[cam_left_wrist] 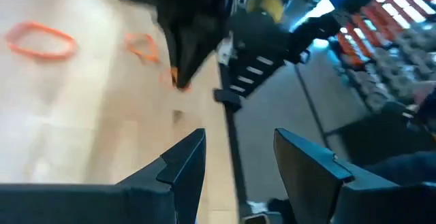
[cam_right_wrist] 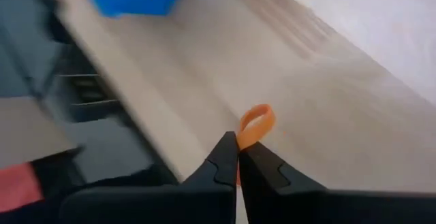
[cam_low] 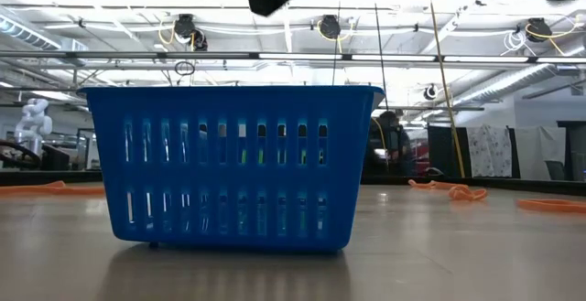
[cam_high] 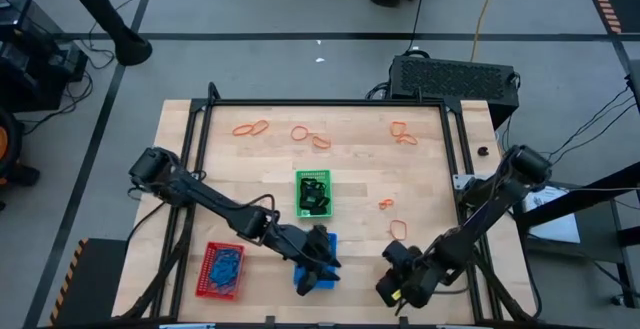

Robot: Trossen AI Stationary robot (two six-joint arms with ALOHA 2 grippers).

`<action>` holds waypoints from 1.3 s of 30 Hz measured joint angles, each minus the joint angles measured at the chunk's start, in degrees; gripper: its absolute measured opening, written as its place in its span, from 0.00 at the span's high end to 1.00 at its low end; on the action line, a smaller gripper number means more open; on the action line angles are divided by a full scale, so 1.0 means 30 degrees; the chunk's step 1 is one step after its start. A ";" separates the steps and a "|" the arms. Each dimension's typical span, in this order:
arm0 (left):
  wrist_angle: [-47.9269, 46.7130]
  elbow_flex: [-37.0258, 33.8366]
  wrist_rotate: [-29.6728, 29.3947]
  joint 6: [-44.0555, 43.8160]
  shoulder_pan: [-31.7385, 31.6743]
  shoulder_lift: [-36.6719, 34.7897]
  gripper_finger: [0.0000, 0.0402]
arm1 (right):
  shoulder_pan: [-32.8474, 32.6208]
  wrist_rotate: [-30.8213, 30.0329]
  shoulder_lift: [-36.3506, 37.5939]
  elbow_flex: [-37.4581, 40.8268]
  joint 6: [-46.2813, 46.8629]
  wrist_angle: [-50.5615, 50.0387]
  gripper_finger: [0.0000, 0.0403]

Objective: Sort rubber bands into baskets
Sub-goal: Put the orange rubberband into the blue bin

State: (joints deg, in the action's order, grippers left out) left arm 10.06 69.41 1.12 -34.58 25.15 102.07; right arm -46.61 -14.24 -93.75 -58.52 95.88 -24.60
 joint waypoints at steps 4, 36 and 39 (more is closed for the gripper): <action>0.3066 -0.0007 0.1305 -0.0913 0.0000 0.1613 0.55 | -0.0049 -0.1622 0.1582 0.0000 -0.1442 0.1007 1.00; 1.2837 -0.0015 0.0891 -0.6798 -0.0874 0.5491 0.55 | 0.0687 -0.2709 0.2866 0.0007 -0.7240 0.5844 1.00; 1.3131 -0.0015 0.0898 -0.6712 -0.0874 0.5491 0.55 | 0.0998 -0.2656 0.2862 0.0007 -0.7583 0.5851 1.00</action>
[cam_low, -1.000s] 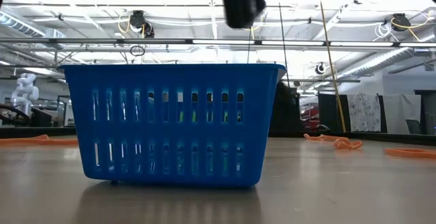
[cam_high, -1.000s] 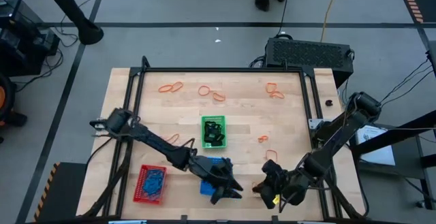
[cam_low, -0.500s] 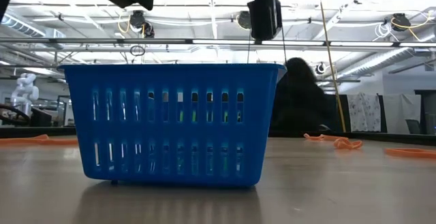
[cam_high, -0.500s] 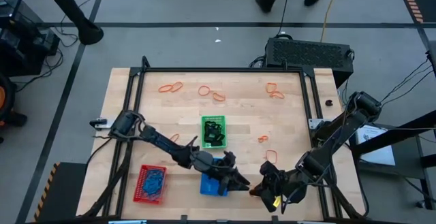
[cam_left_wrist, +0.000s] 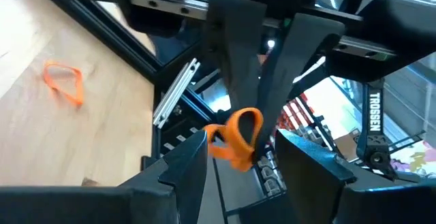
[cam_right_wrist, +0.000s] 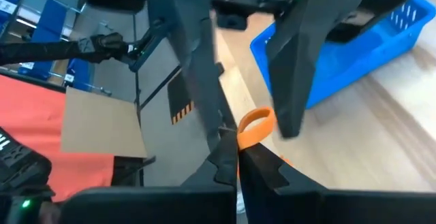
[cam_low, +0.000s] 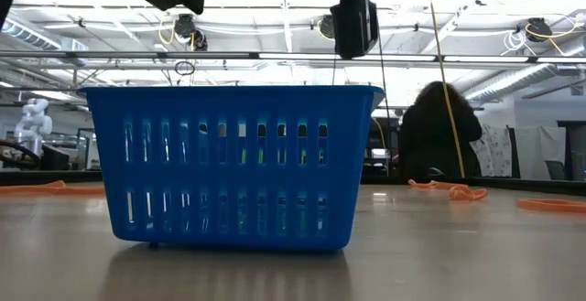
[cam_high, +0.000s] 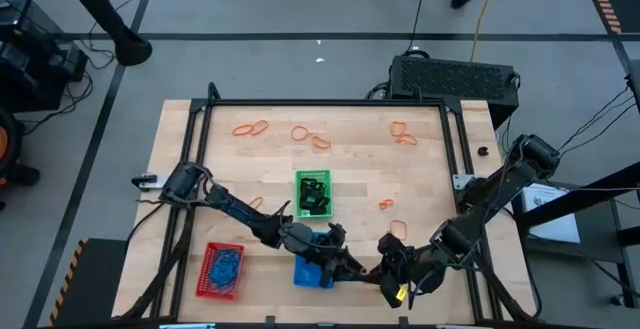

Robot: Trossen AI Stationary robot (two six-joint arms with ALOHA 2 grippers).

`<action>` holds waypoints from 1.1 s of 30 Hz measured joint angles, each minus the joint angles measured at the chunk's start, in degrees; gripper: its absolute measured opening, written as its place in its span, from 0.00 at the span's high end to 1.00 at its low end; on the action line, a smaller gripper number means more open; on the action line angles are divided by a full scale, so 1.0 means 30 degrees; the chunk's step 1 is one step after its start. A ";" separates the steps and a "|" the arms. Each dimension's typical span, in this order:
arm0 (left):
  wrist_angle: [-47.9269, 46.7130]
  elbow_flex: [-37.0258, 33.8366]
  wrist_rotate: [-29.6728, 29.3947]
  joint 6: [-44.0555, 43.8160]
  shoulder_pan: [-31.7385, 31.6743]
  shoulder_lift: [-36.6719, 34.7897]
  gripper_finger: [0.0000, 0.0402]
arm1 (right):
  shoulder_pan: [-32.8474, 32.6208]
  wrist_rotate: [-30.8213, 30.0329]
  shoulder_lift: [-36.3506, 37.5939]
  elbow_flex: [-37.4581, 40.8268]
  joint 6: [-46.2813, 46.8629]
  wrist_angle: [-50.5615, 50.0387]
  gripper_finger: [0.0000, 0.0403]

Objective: Sort rubber bands into baskets
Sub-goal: Put the orange rubberband into the blue bin

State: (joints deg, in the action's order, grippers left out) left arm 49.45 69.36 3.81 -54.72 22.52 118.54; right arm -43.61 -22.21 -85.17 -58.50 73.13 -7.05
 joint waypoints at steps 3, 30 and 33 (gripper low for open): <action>0.0521 0.0000 0.0015 0.0311 0.0000 0.0000 0.55 | 0.0251 0.0020 0.0000 0.0000 -0.0110 -0.0007 1.00; -0.0417 0.0000 -0.0311 0.1486 -0.0095 -0.0140 0.99 | 0.0320 0.0546 -0.0007 0.0000 -0.0331 -0.0931 0.93; -0.2484 0.0000 -0.0117 0.1501 -0.0151 -0.0755 0.99 | 0.0320 0.1103 0.0166 0.0000 -0.0580 -0.1867 0.86</action>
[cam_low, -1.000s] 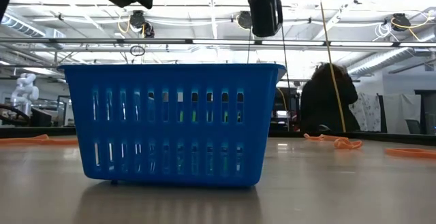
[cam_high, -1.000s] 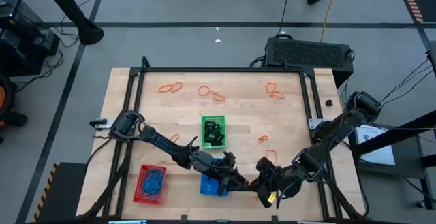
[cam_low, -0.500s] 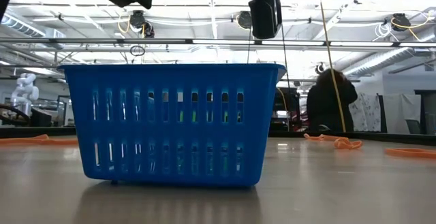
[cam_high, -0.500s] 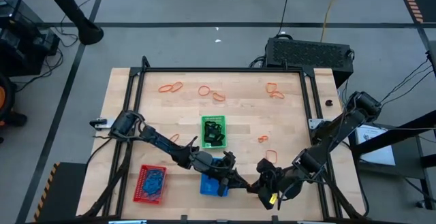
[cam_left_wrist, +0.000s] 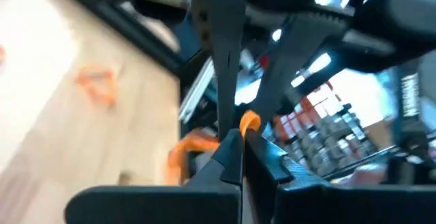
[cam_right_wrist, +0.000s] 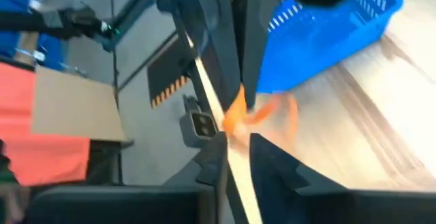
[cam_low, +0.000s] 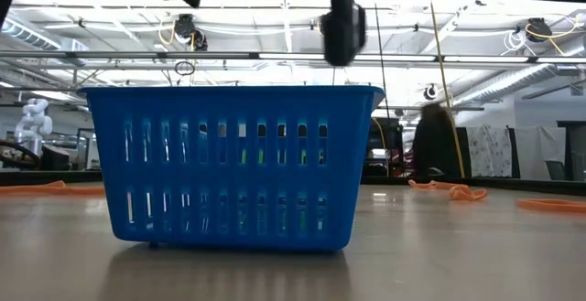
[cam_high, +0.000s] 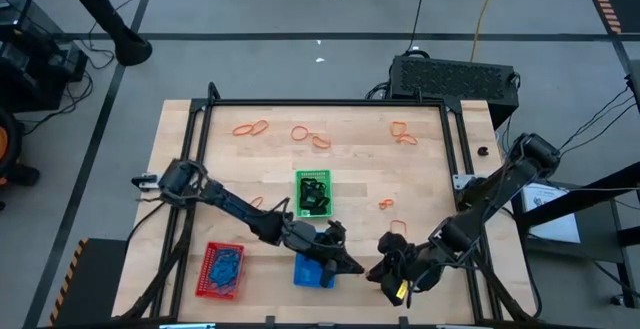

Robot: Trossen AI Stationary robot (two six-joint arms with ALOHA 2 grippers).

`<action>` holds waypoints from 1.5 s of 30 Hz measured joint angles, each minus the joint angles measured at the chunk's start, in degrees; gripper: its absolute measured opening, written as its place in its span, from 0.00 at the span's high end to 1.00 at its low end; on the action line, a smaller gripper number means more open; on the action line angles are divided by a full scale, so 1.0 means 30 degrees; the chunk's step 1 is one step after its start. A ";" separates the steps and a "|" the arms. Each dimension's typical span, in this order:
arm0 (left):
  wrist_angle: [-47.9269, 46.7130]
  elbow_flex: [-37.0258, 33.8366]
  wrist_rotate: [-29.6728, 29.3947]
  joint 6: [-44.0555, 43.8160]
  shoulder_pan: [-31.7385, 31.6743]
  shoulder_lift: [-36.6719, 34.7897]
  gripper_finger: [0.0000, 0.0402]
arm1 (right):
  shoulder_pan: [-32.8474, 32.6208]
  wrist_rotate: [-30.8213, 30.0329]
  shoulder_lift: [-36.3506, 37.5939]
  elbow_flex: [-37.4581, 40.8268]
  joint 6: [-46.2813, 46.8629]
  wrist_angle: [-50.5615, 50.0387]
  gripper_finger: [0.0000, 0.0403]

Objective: Sort rubber bands into baskets
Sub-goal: Put the orange rubberband into the blue bin

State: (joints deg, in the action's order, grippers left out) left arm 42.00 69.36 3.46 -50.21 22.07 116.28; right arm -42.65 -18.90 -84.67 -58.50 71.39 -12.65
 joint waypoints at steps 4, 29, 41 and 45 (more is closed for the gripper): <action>-0.4044 0.0000 0.0054 0.0505 0.0027 -0.1302 0.99 | -0.0014 0.0410 0.0540 0.0000 -0.0362 -0.1299 0.78; -1.9730 0.0000 -0.3300 -0.2871 0.1365 -0.4447 1.00 | 0.0306 -0.0374 0.3142 0.0000 -0.0993 -1.3126 0.69; -1.9651 -0.0007 -0.2819 0.3288 0.0967 -0.3616 0.79 | 0.2676 -0.1663 0.2789 0.0000 0.0657 -1.3539 0.69; -1.9736 -0.0007 -0.2805 0.6066 0.0921 -0.3615 0.67 | 0.2747 -0.1423 0.2424 0.0000 0.2209 -1.3644 0.69</action>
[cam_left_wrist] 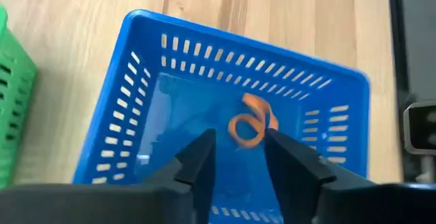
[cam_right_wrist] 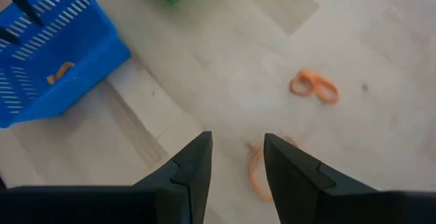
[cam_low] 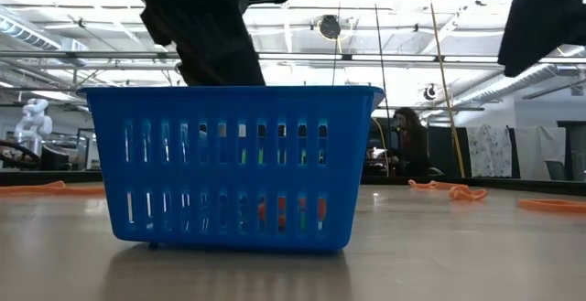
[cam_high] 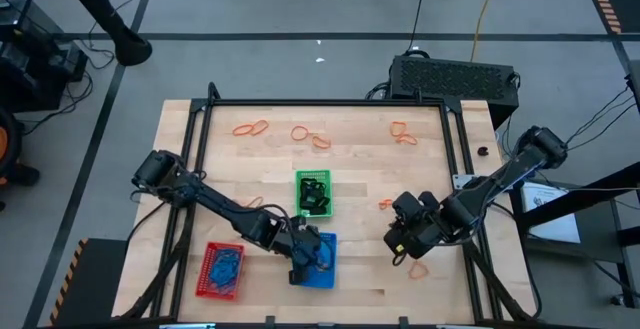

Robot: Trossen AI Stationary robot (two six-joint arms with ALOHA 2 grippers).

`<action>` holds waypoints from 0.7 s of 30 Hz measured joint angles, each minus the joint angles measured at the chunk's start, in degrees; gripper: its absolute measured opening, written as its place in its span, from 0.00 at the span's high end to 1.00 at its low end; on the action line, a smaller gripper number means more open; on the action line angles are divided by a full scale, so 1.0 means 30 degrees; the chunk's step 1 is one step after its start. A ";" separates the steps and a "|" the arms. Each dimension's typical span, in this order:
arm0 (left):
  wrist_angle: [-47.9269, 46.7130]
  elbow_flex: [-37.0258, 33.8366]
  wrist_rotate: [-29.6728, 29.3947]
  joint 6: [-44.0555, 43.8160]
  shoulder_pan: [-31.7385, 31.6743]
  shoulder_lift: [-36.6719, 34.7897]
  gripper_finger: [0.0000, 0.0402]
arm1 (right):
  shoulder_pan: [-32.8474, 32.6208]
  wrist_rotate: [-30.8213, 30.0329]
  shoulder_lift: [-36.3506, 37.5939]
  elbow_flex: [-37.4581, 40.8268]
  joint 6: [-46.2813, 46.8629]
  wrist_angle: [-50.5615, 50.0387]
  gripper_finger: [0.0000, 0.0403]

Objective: Sort rubber bands into baskets
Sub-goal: Put the orange rubberband into the blue bin

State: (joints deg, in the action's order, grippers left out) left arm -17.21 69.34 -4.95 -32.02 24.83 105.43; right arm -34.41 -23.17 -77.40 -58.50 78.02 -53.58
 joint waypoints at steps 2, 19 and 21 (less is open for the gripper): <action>-0.0016 0.0000 0.0000 0.0835 -0.0056 -0.0001 0.63 | -0.0101 0.0494 -0.0166 0.0000 0.0970 -0.0015 0.69; 0.0891 0.0007 0.0723 0.5292 0.0381 -0.0978 0.59 | -0.4942 0.4916 -0.4161 0.0000 1.0281 0.0459 0.69; -0.0032 0.0000 0.0336 0.5285 0.0278 -0.1480 0.59 | -0.5128 0.4922 -0.4669 0.0000 1.0259 0.0473 0.69</action>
State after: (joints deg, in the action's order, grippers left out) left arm -17.30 69.34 -3.94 -16.16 25.67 100.99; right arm -49.80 -8.40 -91.41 -58.50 108.79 -52.16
